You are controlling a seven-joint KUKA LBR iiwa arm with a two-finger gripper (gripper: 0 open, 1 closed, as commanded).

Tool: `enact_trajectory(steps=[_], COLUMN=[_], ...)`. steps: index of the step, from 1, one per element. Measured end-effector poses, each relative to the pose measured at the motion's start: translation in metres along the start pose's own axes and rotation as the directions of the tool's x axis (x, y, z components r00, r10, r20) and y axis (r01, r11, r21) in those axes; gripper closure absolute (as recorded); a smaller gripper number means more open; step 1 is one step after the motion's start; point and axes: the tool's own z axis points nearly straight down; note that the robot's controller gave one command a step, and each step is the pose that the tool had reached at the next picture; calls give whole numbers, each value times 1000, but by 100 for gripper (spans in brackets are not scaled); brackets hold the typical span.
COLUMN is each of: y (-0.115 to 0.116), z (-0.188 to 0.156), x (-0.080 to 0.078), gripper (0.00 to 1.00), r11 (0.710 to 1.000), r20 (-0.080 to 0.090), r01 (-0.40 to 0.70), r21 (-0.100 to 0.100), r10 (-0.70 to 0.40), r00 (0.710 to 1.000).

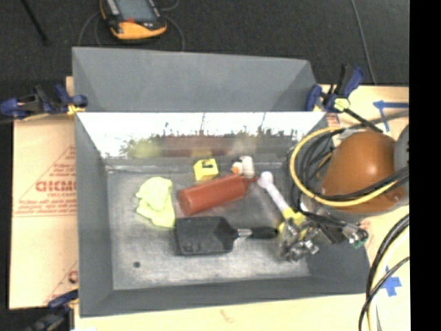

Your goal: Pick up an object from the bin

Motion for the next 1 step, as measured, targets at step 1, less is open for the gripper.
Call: enact_trajectory(steps=[1], y=[12], z=[-34], x=[-30], gripper=[100], r11=[996], r20=[3], r01=[91], r21=[6], r10=[-91], r00=[996])
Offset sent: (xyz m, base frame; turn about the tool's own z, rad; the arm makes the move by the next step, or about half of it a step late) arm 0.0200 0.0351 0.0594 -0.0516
